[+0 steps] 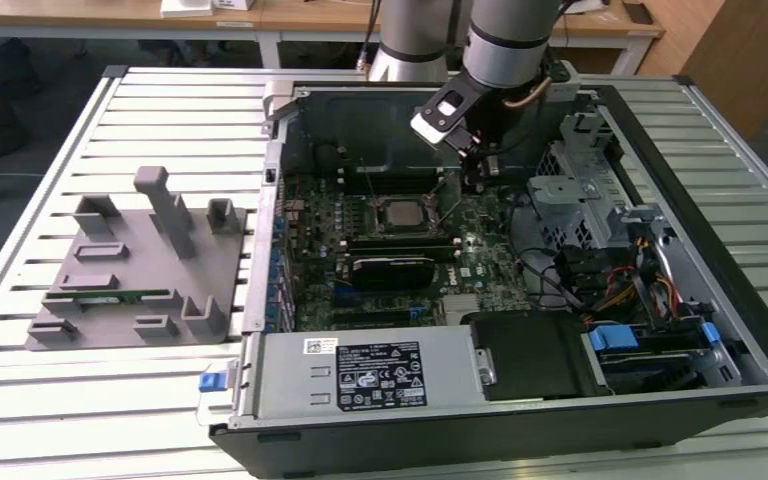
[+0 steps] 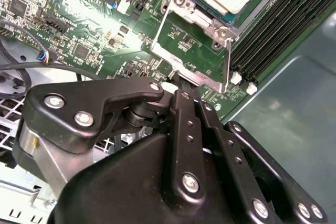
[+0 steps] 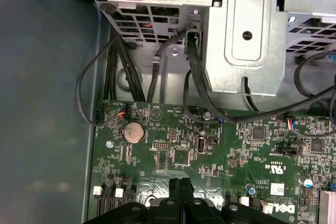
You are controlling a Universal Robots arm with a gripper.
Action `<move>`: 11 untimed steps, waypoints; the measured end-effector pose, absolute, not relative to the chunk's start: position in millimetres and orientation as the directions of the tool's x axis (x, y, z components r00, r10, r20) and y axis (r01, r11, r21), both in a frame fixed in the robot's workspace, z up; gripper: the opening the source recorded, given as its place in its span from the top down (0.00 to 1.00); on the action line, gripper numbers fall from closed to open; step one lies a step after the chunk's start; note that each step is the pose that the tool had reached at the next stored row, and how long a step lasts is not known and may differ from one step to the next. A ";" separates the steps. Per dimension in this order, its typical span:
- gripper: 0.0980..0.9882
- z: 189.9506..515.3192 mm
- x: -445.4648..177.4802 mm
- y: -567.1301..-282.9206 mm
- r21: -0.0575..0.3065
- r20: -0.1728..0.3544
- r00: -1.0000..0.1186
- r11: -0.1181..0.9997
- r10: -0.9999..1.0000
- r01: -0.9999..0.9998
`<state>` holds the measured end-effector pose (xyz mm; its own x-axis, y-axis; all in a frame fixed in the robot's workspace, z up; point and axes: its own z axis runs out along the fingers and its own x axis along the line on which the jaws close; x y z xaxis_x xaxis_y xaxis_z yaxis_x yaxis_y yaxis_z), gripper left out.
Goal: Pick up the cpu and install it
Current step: 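Close the cpu cover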
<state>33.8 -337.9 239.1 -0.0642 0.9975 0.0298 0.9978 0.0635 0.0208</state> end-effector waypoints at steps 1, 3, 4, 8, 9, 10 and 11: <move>0.99 239.1 33.1 -337.9 0.021 0.030 -0.064 0.064 0.997 0.998; 0.99 238.9 31.9 -337.9 0.021 0.030 -0.064 0.063 0.997 0.998; 0.99 238.9 31.6 -337.9 0.021 0.030 -0.064 0.063 0.997 0.998; 0.99 238.9 31.1 -337.9 0.021 0.030 -0.064 0.064 0.997 0.998; 0.99 238.9 30.9 -337.9 0.021 0.030 -0.064 0.063 0.997 0.998; 0.99 238.9 30.6 -337.9 0.021 0.030 -0.064 0.063 0.997 0.998; 0.99 238.9 30.1 -337.9 0.021 0.030 -0.064 0.064 0.997 0.998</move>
